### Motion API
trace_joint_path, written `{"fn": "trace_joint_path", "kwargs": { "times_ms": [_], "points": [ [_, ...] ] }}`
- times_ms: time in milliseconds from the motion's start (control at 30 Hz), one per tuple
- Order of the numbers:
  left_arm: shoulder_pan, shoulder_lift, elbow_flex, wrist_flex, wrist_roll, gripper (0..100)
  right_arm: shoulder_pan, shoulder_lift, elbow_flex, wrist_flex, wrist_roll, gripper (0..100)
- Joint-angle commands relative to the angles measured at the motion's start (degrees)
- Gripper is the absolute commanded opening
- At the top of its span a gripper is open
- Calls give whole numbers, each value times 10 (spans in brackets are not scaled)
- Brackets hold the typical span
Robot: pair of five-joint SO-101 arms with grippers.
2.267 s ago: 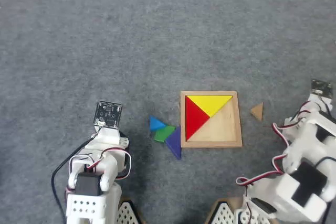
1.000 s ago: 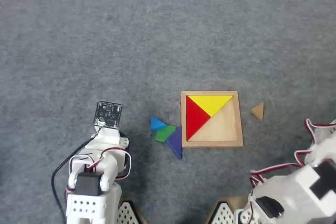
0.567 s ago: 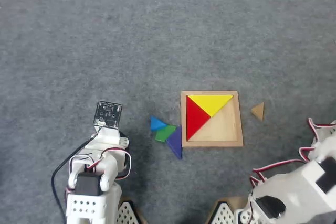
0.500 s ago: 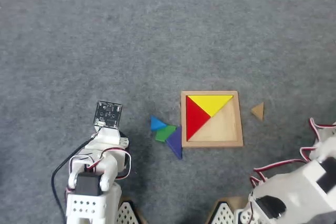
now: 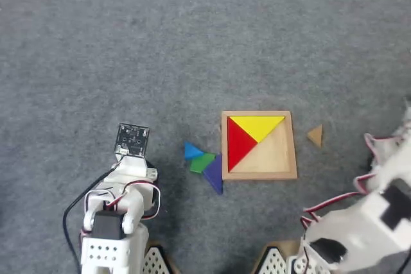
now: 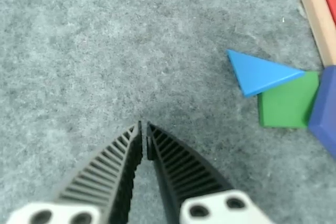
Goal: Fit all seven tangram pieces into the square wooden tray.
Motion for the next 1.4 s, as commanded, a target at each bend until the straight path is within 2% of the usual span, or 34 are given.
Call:
{"fn": "trace_joint_path", "kwargs": {
  "times_ms": [0,167,300,400,500,833,1233,1367],
  "points": [
    [-4,-11,-7,4,-4,15,-85,-110,-33,65,-22,8],
    [-4,-11,-7,4,-4,15,-248,-194,-32,145,-92,8],
    [-4,-11,-7,4,-4,15,-380,-198,-33,154,-178,8],
    [-4,-11,-7,4,-4,15,-449,-175,-33,141,-224,7],
    [-4,-11,-7,4,-4,15,-486,-139,-33,113,-263,7],
    [-4,-11,-7,4,-4,15,-497,4,-36,14,-325,7],
    [-4,-11,-7,4,-4,15,-425,12,-21,-29,-324,8],
    [-4,-11,-7,4,-4,15,-434,12,-19,-37,-322,9]
  ]
}}
